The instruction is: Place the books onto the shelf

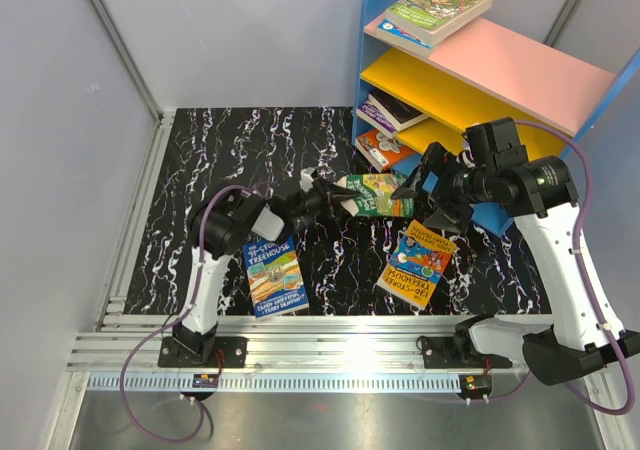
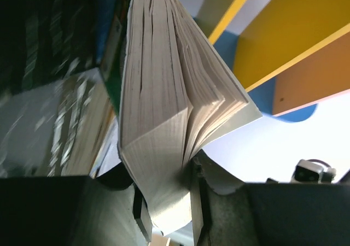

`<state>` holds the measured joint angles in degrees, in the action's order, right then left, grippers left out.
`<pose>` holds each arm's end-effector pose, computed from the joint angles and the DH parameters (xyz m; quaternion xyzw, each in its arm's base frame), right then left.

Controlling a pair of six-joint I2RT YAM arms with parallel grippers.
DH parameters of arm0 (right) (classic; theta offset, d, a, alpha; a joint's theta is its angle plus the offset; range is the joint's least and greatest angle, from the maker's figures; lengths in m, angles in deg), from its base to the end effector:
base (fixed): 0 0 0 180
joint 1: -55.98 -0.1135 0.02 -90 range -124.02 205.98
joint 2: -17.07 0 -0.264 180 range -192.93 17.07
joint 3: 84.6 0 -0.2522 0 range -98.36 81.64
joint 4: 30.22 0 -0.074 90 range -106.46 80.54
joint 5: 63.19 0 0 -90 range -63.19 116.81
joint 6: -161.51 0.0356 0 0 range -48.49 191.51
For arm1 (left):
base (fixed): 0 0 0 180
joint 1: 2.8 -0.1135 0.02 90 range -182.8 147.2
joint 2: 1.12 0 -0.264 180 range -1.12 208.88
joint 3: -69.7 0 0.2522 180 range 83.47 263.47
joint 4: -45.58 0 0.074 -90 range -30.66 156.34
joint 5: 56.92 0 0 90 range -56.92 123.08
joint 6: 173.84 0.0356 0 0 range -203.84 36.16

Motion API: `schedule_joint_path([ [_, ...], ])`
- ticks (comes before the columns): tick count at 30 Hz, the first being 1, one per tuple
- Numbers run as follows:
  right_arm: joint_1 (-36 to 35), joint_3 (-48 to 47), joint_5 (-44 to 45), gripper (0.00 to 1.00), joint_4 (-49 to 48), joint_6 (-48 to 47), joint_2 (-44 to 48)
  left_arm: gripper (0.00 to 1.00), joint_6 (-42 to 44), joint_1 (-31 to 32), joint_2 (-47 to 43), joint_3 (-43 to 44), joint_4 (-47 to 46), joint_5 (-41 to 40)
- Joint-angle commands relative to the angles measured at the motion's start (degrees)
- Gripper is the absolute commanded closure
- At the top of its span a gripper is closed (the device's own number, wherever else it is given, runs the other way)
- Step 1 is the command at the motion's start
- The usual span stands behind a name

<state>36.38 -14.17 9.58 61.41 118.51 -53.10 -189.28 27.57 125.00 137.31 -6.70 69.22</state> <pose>0.1768 0.0742 0.4366 0.1745 0.9204 0.2942 0.1897 0.3427 -0.2252 0.1005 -0.2670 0.6874 -0.6750 0.0248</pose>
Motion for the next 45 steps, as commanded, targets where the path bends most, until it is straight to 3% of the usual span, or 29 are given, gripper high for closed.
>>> schedule_joint_path([
  [1, 0.6, -1.6, -0.2, 0.00, 6.2, -1.6, 0.2, 1.00, -3.7, 0.0, 1.3, 8.4, -29.4, -5.6],
  [8, 1.5, -2.4, -1.7, 0.00, 5.5, -3.3, -2.8, 1.00, -8.5, -0.2, 9.9, 19.3, -29.1, -11.3],
  [20, 2.9, -0.5, -4.0, 0.00, 3.4, -4.7, -4.8, 1.00, -5.1, -0.3, 17.7, 27.1, -27.5, -23.4],
  [24, 3.1, 1.6, -4.6, 0.00, 2.7, -4.6, -4.3, 1.00, -3.5, -0.2, 19.7, 33.7, -19.7, -26.5],
  [29, 3.4, 4.5, -4.9, 0.00, 1.7, -4.0, -3.0, 0.67, -1.7, 0.3, 22.1, 43.9, -7.7, -27.1],
  [32, 3.7, 5.5, -5.2, 0.00, 1.2, -3.7, -2.7, 0.55, -1.4, 1.1, 24.1, 49.5, 0.3, -27.5],
  [33, 3.8, 5.8, -5.3, 0.00, 1.1, -3.6, -2.5, 0.29, -1.4, 1.3, 24.9, 52.6, 5.4, -26.4],
  [34, 3.8, 5.8, -5.4, 0.00, 1.1, -3.6, -2.5, 0.29, -1.4, 1.4, 25.4, 52.6, 7.7, -25.6],
  [35, 3.9, 5.8, -5.4, 0.00, 1.1, -3.7, -2.6, 0.01, -0.9, 1.4, 25.6, 54.3, 8.6, -25.2],
  [38, 4.3, 5.8, -5.4, 0.00, 1.2, -3.9, -2.4, 0.01, -0.7, 1.3, 24.2, 52.3, 9.5, -22.8],
  [42, 4.5, 7.5, -6.0, 0.00, 0.2, -3.8, -1.8, 0.01, -0.9, 0.5, 17.5, 37.4, 7.2, -20.6],
  [45, 4.6, 8.6, -6.8, 0.00, -0.9, -3.6, -1.6, 0.01, 1.0, -1.2, 12.8, 32.0, 10.8, -15.1],
])
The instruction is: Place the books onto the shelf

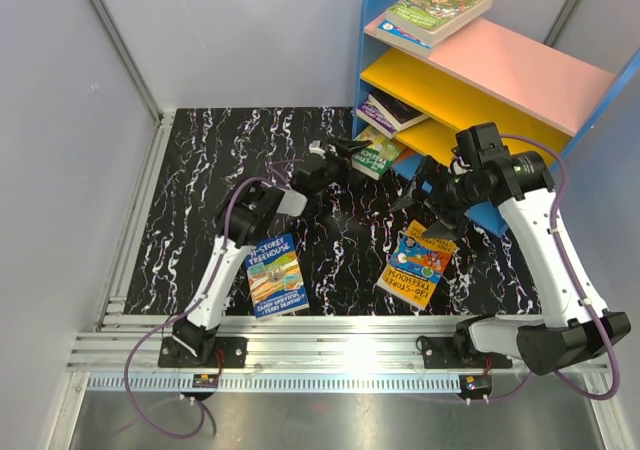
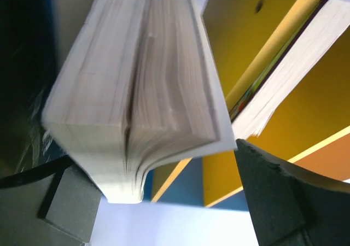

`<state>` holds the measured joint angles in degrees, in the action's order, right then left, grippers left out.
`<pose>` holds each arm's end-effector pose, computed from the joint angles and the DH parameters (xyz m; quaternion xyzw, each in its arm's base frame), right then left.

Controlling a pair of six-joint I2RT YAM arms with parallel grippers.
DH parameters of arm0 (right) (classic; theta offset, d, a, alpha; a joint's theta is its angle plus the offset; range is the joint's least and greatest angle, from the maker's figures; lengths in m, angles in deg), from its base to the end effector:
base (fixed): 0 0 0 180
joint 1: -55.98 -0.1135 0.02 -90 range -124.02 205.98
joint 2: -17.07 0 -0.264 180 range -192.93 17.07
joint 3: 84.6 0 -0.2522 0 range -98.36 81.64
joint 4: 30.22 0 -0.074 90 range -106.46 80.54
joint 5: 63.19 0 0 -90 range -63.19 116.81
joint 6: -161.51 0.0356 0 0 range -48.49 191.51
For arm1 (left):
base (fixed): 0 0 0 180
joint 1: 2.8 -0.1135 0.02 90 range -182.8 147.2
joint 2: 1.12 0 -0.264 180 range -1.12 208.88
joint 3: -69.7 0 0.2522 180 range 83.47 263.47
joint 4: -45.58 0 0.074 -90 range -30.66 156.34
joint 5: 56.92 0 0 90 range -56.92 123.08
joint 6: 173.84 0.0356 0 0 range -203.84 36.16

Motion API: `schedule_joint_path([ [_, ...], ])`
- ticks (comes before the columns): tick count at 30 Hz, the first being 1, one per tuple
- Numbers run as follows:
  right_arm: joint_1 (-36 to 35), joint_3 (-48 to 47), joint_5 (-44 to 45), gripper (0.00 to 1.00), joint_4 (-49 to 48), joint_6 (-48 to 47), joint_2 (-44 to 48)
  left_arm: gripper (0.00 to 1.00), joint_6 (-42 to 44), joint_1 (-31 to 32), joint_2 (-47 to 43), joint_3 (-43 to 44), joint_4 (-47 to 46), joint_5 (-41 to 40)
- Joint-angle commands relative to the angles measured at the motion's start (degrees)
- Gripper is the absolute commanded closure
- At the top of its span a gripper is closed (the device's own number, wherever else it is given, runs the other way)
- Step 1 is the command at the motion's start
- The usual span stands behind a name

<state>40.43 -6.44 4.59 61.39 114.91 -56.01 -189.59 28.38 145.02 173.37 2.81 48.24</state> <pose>0.2017 0.0701 0.3922 0.1856 0.9367 0.2764 0.1083 0.4517 -0.2842 0.0909 -0.3491 0.6129 -0.6879 0.1714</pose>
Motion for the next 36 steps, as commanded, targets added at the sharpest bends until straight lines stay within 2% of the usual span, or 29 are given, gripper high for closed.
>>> schedule_joint_path([
  [1, 0.5, 1.1, -2.3, 0.00, -1.2, 0.1, 1.4, 0.01, 2.3, -2.4, -8.2, -6.3, 2.8, 7.5],
  [6, 0.6, 2.7, -3.6, 0.00, -2.2, 0.1, 1.6, 0.01, 10.3, -5.4, -12.9, -6.8, 14.1, 15.5],
  [7, 0.6, 3.1, -3.9, 0.00, -2.5, 0.3, 1.7, 0.01, 11.8, -5.5, -12.9, -5.4, 17.1, 16.9],
  [8, 0.6, 3.7, -4.1, 0.00, -2.7, 0.5, 1.8, 0.01, 15.4, -5.7, -12.7, -0.4, 20.9, 18.5],
  [10, 0.6, 4.3, -5.0, 0.01, -3.5, 0.8, 2.3, 0.01, 20.4, -5.7, -11.7, 5.9, 36.2, 22.1],
  [11, 0.7, 4.8, -5.3, 0.00, -3.7, 1.1, 2.5, 0.01, 26.9, -5.7, -11.6, 12.1, 42.3, 21.9],
  [12, 0.7, 5.0, -5.7, 0.00, -3.8, 1.3, 2.5, 0.01, 30.2, -5.6, -11.8, 14.7, 55.0, 20.1],
  [15, 0.7, 5.3, -5.9, 0.00, -3.9, 1.4, 2.9, 0.01, 38.1, -5.6, -13.1, 19.3, 68.4, 15.8],
  [20, 0.7, 6.0, -6.0, 0.00, -3.8, 1.6, 4.1, 0.01, 41.9, -5.5, -13.2, 20.5, 74.5, 12.8],
  [26, 0.7, 7.3, -6.0, 0.00, -3.6, 1.5, 5.0, 0.01, 45.5, -3.3, -9.0, 28.7, 83.5, 9.2],
  [32, 0.7, 7.2, -5.6, 0.00, -2.3, 1.0, 5.5, 0.01, 43.0, -1.8, -3.3, 41.7, 88.1, 5.6],
  [36, 0.7, 7.0, -4.9, 0.00, -1.3, 0.5, 5.8, 0.01, 41.2, -1.5, -2.2, 44.1, 88.0, 4.2],
])
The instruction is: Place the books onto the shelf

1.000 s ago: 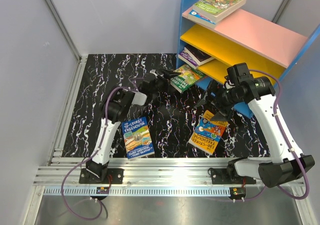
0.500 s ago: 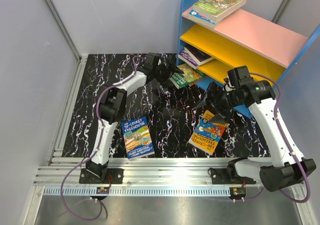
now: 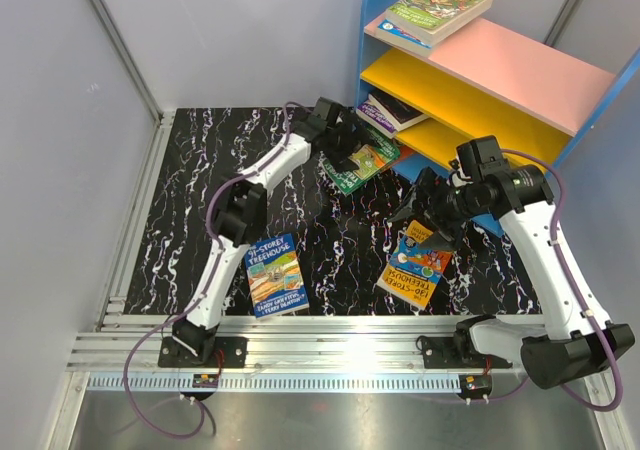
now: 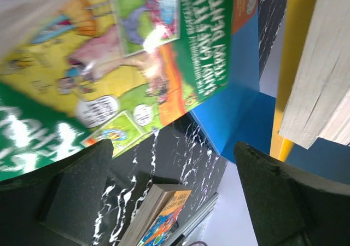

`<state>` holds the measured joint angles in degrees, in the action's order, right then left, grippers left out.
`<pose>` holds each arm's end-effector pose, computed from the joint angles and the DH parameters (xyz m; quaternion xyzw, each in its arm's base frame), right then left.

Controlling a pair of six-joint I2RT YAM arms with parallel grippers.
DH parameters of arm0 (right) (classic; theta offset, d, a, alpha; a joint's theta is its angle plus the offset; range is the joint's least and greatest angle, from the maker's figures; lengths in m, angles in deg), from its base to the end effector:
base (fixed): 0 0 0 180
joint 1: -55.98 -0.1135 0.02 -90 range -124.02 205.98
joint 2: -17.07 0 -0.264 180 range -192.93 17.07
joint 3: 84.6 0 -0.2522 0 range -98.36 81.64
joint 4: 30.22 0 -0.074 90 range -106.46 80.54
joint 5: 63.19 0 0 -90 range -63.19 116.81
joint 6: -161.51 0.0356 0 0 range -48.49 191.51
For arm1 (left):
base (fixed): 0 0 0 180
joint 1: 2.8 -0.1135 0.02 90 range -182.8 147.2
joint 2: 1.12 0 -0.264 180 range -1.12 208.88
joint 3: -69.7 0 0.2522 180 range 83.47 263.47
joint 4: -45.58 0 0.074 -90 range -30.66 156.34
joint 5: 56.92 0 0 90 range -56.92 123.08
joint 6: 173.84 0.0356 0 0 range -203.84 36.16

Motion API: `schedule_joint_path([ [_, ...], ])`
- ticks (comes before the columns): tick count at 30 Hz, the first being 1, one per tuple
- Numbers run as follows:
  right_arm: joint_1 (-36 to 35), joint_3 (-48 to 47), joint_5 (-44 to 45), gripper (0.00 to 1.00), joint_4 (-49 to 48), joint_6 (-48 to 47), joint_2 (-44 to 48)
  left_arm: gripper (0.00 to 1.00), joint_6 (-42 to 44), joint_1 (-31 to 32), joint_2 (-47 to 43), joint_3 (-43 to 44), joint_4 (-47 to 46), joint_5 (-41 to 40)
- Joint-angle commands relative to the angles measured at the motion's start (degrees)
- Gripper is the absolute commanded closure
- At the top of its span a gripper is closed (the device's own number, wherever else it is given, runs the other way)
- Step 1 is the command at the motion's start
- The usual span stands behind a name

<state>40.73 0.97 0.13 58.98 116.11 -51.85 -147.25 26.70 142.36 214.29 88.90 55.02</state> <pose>0.1883 0.0679 0.3736 0.1892 0.9299 0.3052 0.0798 0.4840 -0.2891 0.2036 -0.1880 0.8810 -0.4081 0.1478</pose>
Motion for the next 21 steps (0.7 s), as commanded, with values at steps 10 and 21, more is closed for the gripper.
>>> schedule_joint_path([
  [10, 0.6, 1.0, 0.7, 0.00, 2.3, -1.9, 2.9, 0.01, 10.8, -3.2, -27.7, -25.9, 0.9, -13.2],
  [21, 0.5, 2.9, -1.2, 0.00, -0.5, -1.7, 1.2, 0.53, 12.6, -4.8, -31.3, -47.8, -11.3, -6.6],
])
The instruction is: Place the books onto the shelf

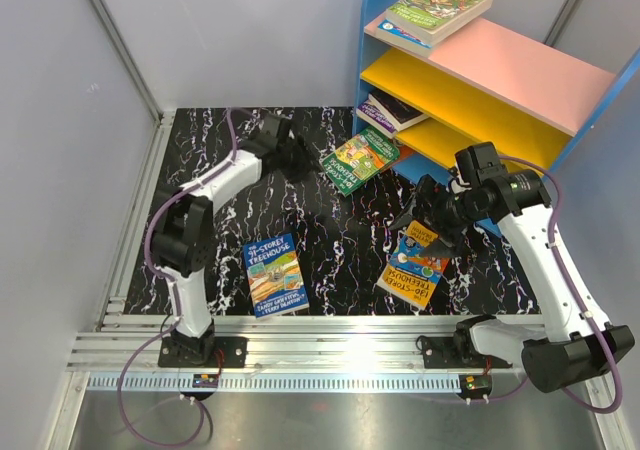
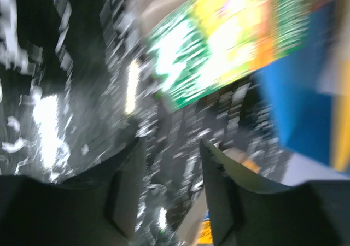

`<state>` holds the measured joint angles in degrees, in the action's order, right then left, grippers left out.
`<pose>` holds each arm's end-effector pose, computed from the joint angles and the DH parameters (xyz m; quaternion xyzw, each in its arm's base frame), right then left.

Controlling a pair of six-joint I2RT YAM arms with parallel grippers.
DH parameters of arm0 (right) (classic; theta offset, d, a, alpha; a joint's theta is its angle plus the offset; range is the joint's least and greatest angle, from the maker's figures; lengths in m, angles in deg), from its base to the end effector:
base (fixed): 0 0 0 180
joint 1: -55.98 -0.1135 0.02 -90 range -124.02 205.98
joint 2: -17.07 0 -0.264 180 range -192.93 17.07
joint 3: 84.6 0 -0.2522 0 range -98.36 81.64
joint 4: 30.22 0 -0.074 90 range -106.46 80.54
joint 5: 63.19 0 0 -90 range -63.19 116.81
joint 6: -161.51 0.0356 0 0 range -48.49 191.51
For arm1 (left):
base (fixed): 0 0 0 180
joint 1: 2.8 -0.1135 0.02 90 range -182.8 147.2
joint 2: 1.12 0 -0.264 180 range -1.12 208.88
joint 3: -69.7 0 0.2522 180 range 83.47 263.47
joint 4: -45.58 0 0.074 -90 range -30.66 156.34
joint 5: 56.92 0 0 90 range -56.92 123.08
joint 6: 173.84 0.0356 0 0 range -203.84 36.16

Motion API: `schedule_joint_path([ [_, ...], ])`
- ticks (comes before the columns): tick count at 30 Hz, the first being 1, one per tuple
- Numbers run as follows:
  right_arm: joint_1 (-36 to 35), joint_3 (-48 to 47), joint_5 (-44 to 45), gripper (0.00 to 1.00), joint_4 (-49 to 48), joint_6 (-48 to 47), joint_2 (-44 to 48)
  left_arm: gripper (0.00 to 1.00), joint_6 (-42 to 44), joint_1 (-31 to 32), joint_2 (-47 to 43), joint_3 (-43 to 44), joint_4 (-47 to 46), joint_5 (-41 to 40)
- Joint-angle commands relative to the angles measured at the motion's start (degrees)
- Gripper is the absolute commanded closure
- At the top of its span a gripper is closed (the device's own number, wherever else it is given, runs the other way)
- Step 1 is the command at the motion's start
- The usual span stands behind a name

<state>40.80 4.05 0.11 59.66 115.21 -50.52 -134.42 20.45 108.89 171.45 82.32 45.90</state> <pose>0.1821 0.0660 0.3624 0.1882 0.9344 0.2957 0.0643 0.3982 -0.1797 0.2485 -0.1754 0.9022 -0.3109 0.2421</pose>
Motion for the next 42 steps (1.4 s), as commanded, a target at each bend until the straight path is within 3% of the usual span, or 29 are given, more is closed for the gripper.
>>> schedule_joint_path([
  [1, 0.4, -0.3, -1.1, 0.00, -0.9, -0.9, 0.1, 0.54, -0.6, 1.5, 2.9, -5.4, -5.2, 2.3],
  [2, 0.5, -0.2, -0.9, 0.00, -0.8, -0.9, 0.3, 0.62, -0.5, 1.7, 3.6, -5.2, -5.1, 2.1],
  [5, 0.4, 0.1, 0.2, 0.00, -0.1, -1.1, 0.9, 0.66, 0.3, 2.0, 6.3, -3.0, -3.7, 1.7],
  [17, 0.4, 0.0, 1.1, 0.00, 1.1, -2.1, 0.3, 0.71, -0.7, 2.9, 18.6, 12.6, 3.2, -0.7],
  [21, 0.3, -1.5, 2.0, 0.00, 2.0, -3.3, -1.0, 0.88, -1.4, 2.9, 21.8, 15.2, 4.1, -1.4],
  [22, 0.5, -1.8, 2.3, 0.00, 2.3, -3.4, -1.0, 0.98, -1.6, 2.9, 22.1, 15.4, 4.3, -1.4],
  [32, 0.9, -2.0, 3.0, 0.00, 2.1, -4.7, -3.0, 0.99, -1.5, 2.9, 25.0, 17.0, 3.6, -1.6],
  [42, 1.3, -1.3, 2.4, 0.00, 1.1, -5.1, -4.4, 0.95, -4.1, 3.6, 33.1, 33.2, 6.5, 0.0],
])
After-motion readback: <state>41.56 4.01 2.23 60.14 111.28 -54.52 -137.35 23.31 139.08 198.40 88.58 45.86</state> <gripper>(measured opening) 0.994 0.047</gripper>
